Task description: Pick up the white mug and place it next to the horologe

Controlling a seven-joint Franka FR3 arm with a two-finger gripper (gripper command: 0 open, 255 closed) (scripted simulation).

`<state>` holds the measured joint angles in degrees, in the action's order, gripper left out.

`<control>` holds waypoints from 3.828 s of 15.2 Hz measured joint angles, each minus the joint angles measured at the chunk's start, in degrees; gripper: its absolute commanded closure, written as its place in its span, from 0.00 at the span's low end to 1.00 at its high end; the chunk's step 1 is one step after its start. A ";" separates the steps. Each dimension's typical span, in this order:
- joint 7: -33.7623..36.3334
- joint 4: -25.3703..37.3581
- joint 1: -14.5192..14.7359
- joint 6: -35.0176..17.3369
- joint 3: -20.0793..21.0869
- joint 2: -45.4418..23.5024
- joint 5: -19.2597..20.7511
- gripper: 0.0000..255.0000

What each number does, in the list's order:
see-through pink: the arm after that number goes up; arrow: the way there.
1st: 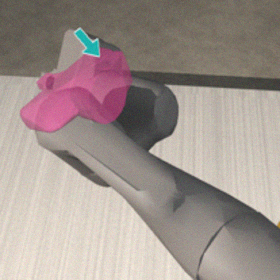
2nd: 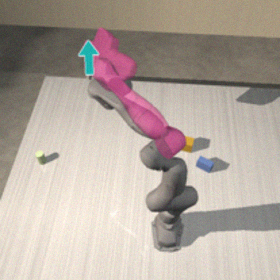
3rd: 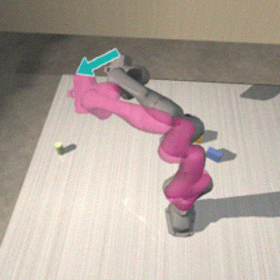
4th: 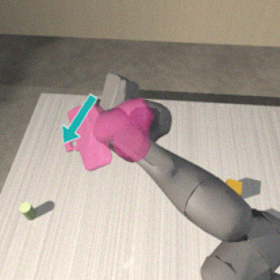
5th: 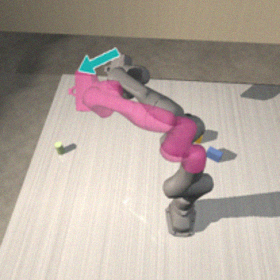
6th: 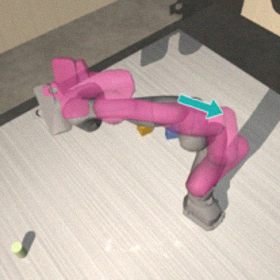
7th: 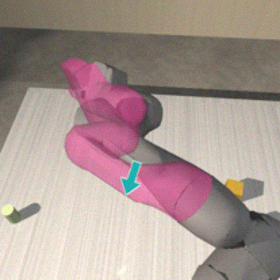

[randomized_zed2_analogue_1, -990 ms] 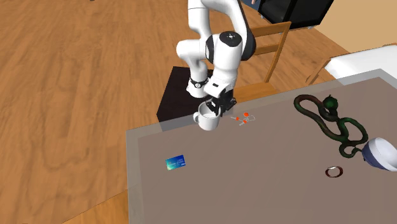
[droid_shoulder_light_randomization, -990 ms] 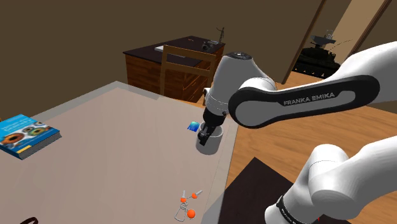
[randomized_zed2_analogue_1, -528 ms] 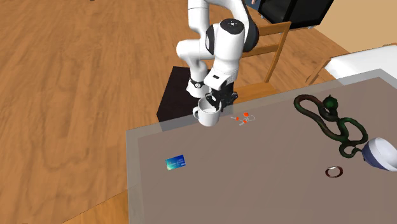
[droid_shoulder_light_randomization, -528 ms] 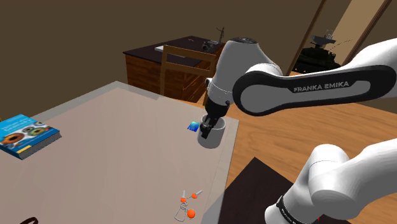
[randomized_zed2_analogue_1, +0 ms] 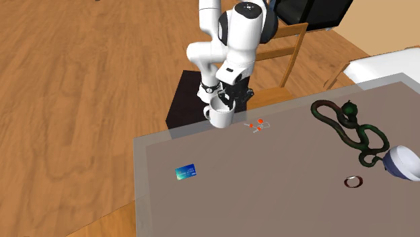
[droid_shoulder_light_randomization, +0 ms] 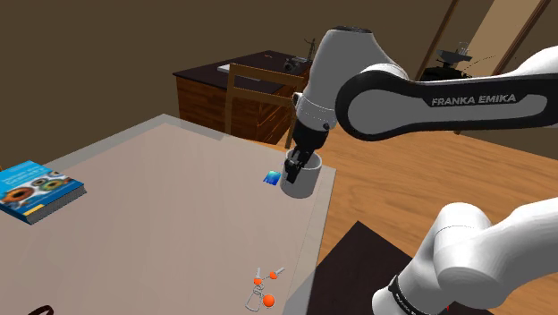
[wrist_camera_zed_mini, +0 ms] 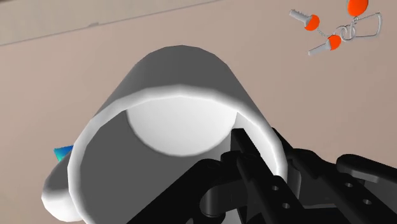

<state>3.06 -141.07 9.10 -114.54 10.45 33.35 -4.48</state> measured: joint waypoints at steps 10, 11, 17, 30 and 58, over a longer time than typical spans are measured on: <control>9.83 10.84 1.75 1.06 7.95 -9.57 -0.45 1.00; 11.09 12.01 1.91 0.95 8.91 -10.83 -0.29 1.00; 20.18 22.50 2.72 1.05 15.32 -21.66 3.01 1.00; 39.63 55.71 12.51 9.79 22.59 -51.58 19.78 1.00; 47.38 74.98 25.36 8.73 19.67 -74.58 30.18 1.00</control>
<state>50.44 -66.09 34.46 -105.82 30.12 -41.23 25.69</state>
